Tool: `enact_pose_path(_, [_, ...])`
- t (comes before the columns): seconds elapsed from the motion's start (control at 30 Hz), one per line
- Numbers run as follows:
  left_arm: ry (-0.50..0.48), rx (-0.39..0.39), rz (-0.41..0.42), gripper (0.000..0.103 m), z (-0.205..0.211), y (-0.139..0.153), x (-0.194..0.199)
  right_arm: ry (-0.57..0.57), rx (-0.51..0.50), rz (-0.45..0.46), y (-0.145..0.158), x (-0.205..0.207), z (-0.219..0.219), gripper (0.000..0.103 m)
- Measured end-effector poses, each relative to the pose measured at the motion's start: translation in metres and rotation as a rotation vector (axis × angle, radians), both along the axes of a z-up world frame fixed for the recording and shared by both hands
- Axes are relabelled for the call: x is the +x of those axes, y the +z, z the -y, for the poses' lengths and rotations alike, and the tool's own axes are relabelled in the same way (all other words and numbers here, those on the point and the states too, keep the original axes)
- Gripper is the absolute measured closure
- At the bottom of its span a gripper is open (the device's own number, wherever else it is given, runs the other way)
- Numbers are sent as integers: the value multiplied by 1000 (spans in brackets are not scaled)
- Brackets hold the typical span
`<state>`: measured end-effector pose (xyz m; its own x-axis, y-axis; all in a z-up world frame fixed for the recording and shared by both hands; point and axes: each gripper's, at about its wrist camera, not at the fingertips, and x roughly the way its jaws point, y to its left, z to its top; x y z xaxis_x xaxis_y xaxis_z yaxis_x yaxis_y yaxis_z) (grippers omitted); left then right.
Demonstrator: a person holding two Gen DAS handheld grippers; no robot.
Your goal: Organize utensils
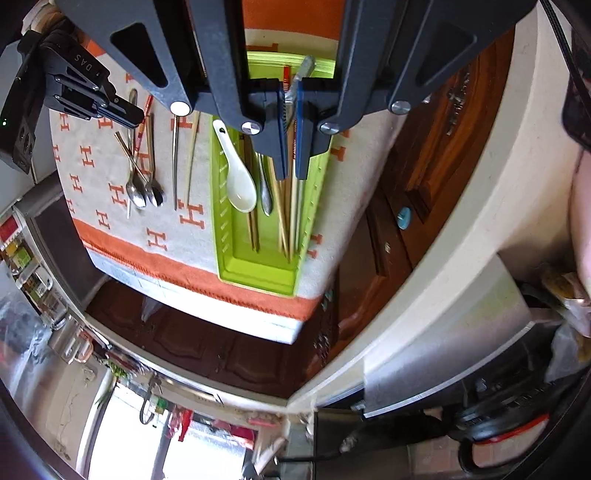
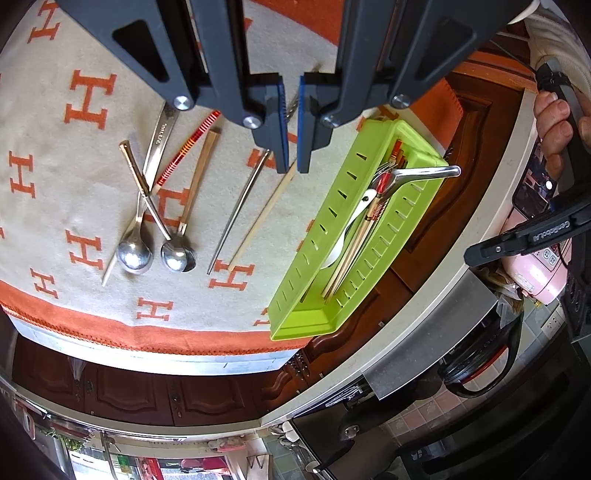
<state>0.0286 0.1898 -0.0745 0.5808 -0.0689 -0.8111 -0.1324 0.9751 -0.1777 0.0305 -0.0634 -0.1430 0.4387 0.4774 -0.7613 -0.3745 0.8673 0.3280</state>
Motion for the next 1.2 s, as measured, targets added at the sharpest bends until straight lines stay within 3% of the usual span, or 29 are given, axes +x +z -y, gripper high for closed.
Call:
enact_pose_path(0.27, [-49, -54, -91, 101, 1, -19, 27, -16, 3, -10, -3, 3, 4, 98])
enact_pose_path(0.57, [-146, -3, -185, 99, 13, -42, 18, -20, 12, -32, -7, 6, 7, 99])
enact_pose_path(0.63, [-186, -3, -208, 95, 14, -46, 14, -19, 13, -31, -7, 6, 7, 98])
enact_pose_path(0.7, [-215, 10, -226, 80, 16, -49, 12, -20, 17, -32, -7, 6, 8, 98])
enact_pose_path(0.77, [-229, 27, -229, 73, 18, -50, 10, -23, 22, -37, -8, 6, 9, 98])
enact_pose_path(0.97, [-296, 66, -268, 75, 26, -59, 14, -30, 40, -43, -9, 6, 13, 98])
enact_pose_path(1.2, [-332, 98, -371, 79, 30, -80, 30, -45, 60, -44, -10, 7, 24, 98])
